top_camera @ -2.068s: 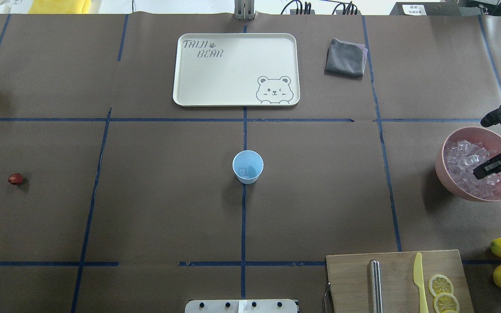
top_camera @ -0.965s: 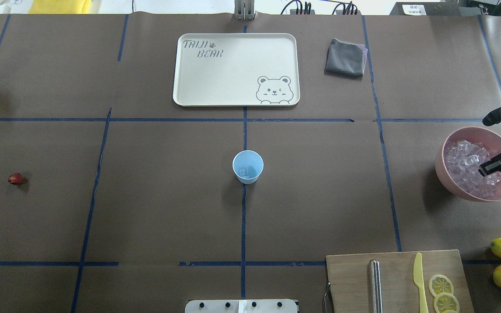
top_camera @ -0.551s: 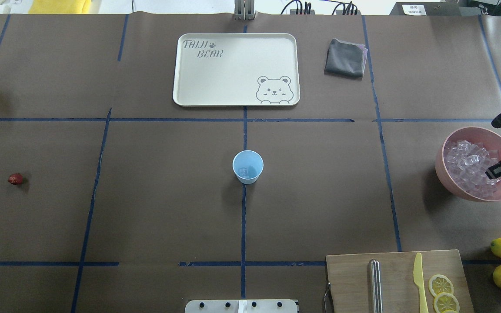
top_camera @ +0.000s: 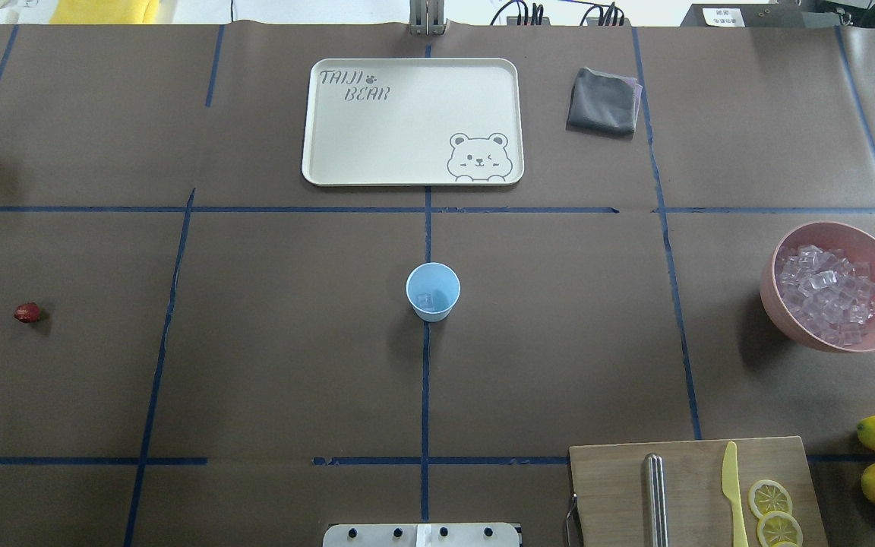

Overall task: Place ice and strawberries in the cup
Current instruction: 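Carry the second ice cube with the right gripper over the cup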

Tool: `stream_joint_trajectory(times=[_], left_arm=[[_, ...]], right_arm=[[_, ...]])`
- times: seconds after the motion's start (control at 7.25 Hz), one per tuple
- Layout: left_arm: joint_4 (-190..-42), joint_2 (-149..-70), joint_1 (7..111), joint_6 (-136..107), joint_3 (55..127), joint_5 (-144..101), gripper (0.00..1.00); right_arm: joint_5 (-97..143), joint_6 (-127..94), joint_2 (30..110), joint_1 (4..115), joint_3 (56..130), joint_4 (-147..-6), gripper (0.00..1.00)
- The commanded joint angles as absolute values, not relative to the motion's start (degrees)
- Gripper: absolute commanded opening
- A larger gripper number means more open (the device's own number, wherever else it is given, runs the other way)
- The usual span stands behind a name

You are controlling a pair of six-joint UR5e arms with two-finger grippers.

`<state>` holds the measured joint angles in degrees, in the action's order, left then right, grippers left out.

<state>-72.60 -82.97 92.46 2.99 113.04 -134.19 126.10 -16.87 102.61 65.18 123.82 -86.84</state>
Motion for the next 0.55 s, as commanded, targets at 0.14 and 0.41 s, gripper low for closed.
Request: stream_joint_trajectory(times=[0.14, 0.41], left_arm=[[-72.60, -82.71, 92.37, 2.99, 113.03, -134.03, 1.00], [-72.60, -82.79, 91.50, 2.99, 112.94, -134.03, 1.00]], right_arm=[[128.41, -16.79, 94.19, 67.06, 126.83, -96.19, 0.00], [128.67, -18.01, 76.81, 64.09, 126.65, -113.04, 0.00]])
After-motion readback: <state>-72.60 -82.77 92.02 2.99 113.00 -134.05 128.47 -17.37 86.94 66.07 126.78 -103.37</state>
